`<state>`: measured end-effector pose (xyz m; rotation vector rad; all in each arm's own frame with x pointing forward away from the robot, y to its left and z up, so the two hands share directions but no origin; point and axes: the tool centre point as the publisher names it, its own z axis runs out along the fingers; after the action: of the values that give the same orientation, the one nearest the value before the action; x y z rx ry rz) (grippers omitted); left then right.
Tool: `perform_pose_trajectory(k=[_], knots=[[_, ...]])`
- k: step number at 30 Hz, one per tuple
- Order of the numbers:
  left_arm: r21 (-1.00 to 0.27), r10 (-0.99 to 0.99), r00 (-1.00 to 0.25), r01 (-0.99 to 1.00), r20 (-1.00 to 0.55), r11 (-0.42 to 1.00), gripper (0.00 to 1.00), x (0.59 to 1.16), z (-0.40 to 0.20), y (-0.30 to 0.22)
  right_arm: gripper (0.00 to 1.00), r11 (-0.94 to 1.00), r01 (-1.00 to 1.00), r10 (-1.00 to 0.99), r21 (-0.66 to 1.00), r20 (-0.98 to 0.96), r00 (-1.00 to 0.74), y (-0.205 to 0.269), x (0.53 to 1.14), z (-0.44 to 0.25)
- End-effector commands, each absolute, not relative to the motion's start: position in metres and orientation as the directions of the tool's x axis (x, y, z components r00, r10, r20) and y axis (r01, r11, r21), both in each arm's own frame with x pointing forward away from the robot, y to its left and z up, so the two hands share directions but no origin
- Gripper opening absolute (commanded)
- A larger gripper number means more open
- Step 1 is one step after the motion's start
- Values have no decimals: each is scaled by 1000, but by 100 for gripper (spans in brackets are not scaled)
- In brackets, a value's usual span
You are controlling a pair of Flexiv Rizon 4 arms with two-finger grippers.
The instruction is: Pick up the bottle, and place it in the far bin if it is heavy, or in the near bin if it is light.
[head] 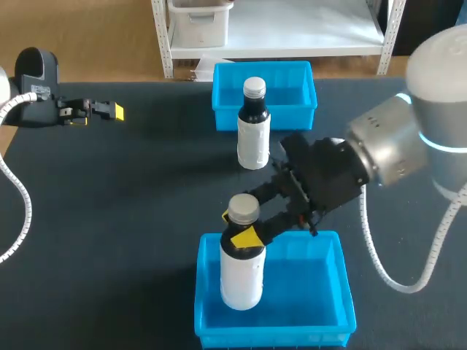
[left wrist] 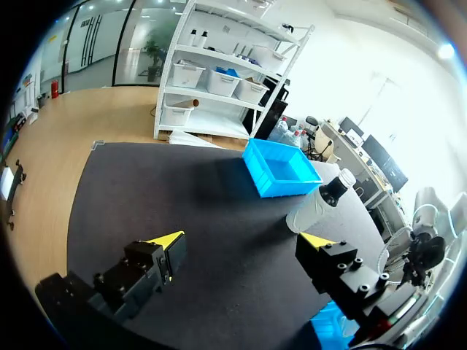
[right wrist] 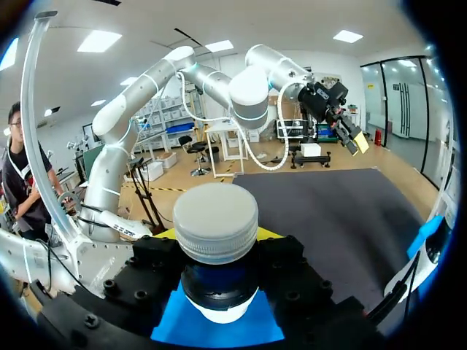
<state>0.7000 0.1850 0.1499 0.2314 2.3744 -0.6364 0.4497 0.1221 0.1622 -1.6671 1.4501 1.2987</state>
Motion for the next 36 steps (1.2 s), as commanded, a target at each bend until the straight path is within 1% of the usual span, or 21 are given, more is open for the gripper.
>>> perform_pose_trajectory(k=[1,7,11,14,15,17,25,31,36], knots=[[-383,0,-767,321,-642,866,100,700,150,185,33,-267,-948,-387,174,-920,-60,129,459,152],[-383,0,-767,321,-642,866,100,700,150,185,34,-255,-955,-395,152,-918,-41,132,463,147],[-383,0,-767,321,-642,866,100,700,150,185,39,-248,-958,-400,142,-916,-32,133,463,146],[-383,0,-767,321,-642,866,100,700,150,185,45,-246,-959,-404,140,-914,-29,134,463,146],[-383,0,-767,321,-642,866,100,700,150,185,49,-246,-959,-406,139,-913,-29,134,463,146],[-383,0,-767,321,-642,866,100,700,150,185,100,-247,-959,-414,141,-910,-27,133,463,145],[-383,0,-767,321,-642,866,100,700,150,185,100,-214,-963,-455,163,-889,-49,118,466,145],[-383,0,-767,321,-642,866,100,700,150,185,100,-147,-971,-497,186,-863,-90,84,488,146],[-383,0,-767,321,-642,866,100,700,150,185,100,-41,-979,-518,200,-842,-150,51,521,146]])
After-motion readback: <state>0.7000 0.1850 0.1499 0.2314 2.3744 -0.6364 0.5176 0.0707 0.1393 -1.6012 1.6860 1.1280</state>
